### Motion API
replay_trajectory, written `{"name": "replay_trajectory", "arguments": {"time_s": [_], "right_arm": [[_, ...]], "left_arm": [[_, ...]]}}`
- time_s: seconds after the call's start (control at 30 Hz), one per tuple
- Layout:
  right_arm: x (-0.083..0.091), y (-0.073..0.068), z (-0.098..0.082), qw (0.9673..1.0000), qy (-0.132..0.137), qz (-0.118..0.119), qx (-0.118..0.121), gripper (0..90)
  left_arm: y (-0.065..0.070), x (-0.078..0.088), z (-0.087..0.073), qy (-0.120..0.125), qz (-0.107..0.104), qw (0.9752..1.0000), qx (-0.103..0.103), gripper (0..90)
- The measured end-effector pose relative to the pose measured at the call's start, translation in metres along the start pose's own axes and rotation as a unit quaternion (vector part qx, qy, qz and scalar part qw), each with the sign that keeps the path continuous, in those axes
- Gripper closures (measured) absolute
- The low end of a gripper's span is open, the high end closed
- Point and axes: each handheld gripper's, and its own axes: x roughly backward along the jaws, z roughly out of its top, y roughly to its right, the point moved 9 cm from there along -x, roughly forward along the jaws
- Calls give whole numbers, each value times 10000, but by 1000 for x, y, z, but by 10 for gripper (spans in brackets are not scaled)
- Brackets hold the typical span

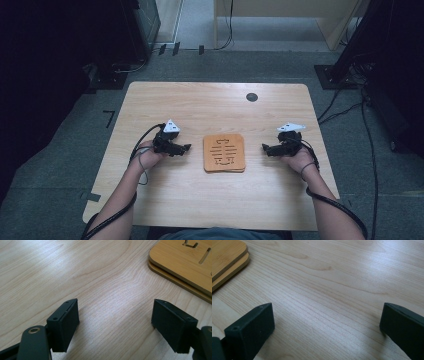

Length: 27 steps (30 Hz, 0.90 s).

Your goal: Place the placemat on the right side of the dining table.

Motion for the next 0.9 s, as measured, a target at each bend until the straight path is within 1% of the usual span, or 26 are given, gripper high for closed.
{"name": "replay_trajectory", "arguments": {"time_s": [0.33, 0.5, 0.53, 0.8, 0.9], "right_arm": [[0, 0, 0, 10000, -1, 4, 4, 0], [-2, 0, 2, 10000, 0, 21, 37, 0], [-2, 0, 2, 10000, -5, 20, 12, 0], [-5, 0, 5, 10000, 4, 50, 50, 0], [-5, 0, 5, 10000, 2, 22, 29, 0]], "left_arm": [[0, -1, -1, 69, 37, 10000, 62, 184], [0, -1, -1, 96, 24, 9999, 42, 181], [0, -1, -1, 101, 28, 9999, 46, 181], [1, -2, 0, 95, 87, 9999, 96, 170], [0, -2, 0, 106, 85, 9999, 92, 164]]}}
